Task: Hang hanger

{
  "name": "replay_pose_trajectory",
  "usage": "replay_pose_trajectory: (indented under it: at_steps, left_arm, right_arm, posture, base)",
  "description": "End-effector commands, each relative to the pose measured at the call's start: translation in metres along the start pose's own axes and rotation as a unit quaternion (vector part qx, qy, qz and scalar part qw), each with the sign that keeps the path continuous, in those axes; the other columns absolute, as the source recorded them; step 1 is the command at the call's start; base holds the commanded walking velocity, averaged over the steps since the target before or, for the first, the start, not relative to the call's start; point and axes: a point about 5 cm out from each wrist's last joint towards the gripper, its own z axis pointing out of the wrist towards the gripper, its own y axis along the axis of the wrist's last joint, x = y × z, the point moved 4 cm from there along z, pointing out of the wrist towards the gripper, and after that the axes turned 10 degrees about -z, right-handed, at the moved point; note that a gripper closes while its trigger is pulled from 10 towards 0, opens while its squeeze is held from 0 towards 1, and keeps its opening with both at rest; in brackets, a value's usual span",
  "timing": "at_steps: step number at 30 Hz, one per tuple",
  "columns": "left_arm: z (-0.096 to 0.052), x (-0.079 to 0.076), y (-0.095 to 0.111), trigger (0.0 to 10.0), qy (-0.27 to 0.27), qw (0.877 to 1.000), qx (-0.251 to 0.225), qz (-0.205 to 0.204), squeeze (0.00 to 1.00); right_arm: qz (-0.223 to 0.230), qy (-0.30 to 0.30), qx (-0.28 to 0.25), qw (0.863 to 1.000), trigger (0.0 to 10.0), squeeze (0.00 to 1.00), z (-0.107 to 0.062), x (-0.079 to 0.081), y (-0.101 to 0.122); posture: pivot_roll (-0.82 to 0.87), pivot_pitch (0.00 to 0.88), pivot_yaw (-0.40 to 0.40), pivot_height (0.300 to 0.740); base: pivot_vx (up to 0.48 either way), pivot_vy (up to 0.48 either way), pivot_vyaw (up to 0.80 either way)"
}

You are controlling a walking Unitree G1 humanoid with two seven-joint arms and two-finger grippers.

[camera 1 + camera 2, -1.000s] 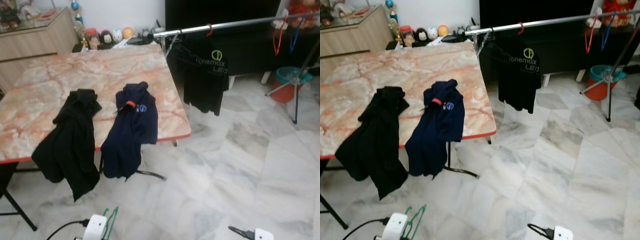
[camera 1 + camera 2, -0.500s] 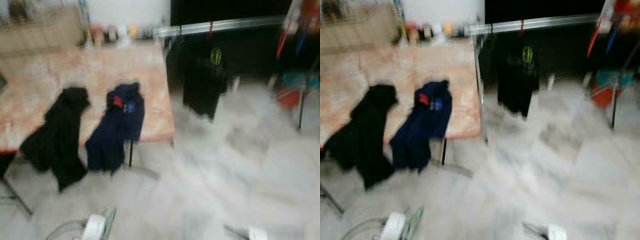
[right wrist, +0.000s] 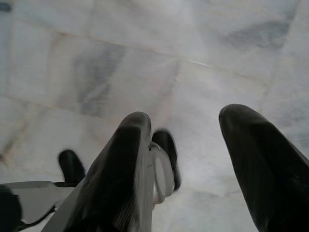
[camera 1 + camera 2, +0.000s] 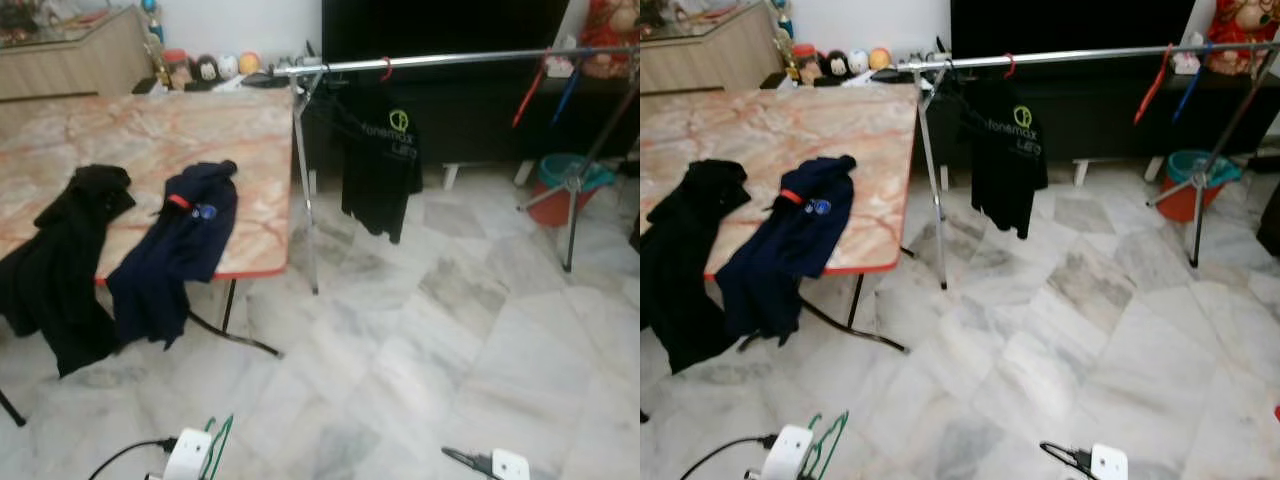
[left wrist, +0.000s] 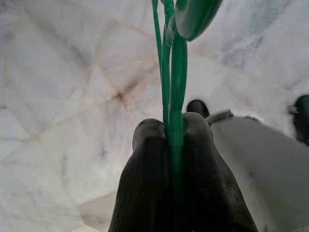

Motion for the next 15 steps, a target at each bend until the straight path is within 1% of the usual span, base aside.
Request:
replay_pose_trajectory:
  at_steps: [1,9,15]
  left_arm:
    - [0.0006,-0.0044,-0.0018,10.0,-0.005,1.0,0.005,0.0,0.0]
    - [0.0013,-0.0068,0.0007,10.0,-0.006,1.0,0.003,-0.004,0.0]
    - [0.0015,-0.0093,-0.0013,10.0,-0.008,1.0,0.006,-0.004,0.0]
  right_arm:
    - [0.002,-0.005,0.002,1.0,10.0,0.0,-0.0002,-0.0047,-0.0004]
    - [-0.004,0.0,-0.002,1.0,10.0,0.0,0.0004,-0.0029,0.0035]
    - [-0.006,0.005,-0.003,1.0,10.0,0.0,0.0006,-0.0014,0.0046]
  posture:
    - [0.0,0.0,0.045,0.74]
    - [0.01,0.0,0.041,0.74]
    - [0.01,0.0,0.045,0.74]
  base:
    - [0.0,-0.394,0.0]
    - [0.0,-0.398,0.0]
    - [0.0,-0.398,0.0]
